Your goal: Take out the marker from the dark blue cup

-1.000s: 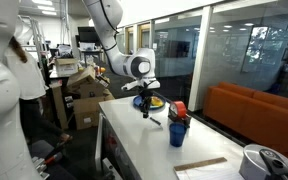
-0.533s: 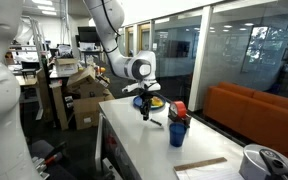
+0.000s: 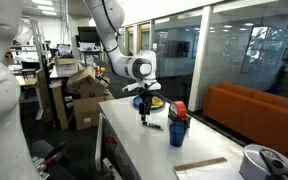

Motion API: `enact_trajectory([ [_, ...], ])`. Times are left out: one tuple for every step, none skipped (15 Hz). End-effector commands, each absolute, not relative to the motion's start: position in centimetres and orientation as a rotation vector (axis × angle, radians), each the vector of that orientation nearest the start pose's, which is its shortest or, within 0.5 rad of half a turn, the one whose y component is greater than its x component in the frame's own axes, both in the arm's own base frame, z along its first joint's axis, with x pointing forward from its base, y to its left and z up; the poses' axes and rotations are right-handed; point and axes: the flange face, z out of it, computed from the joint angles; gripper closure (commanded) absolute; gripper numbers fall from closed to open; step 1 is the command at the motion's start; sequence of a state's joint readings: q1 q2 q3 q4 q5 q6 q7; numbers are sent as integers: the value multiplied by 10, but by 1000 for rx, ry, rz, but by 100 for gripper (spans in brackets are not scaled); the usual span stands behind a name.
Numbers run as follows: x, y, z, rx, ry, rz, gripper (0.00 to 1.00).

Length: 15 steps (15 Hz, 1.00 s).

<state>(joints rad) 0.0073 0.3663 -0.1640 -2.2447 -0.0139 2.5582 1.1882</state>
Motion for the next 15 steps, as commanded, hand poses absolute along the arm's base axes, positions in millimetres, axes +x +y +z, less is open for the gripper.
enact_trajectory([
  [531,-91,236,-2582,1915,64,0],
  [530,-93,249,-2614,1868,71,0],
  [529,-96,261,-2643,1823,82,0],
  [527,-100,274,-2676,1773,92,0],
  [525,-105,287,-2717,1714,105,0],
  [522,-111,298,-2752,1660,121,0],
  [520,-117,309,-2782,1606,140,0],
  [516,-123,318,-2818,1545,158,0],
  [513,-129,326,-2864,1462,184,0],
  [510,-135,333,-2902,1384,202,0],
  [507,-140,339,-2938,1308,216,0],
  [505,-146,344,-2973,1229,227,0],
  [503,-151,349,-3008,1149,237,0],
  [501,-157,354,-3043,1067,233,0],
  [499,-162,357,-3074,991,231,0],
])
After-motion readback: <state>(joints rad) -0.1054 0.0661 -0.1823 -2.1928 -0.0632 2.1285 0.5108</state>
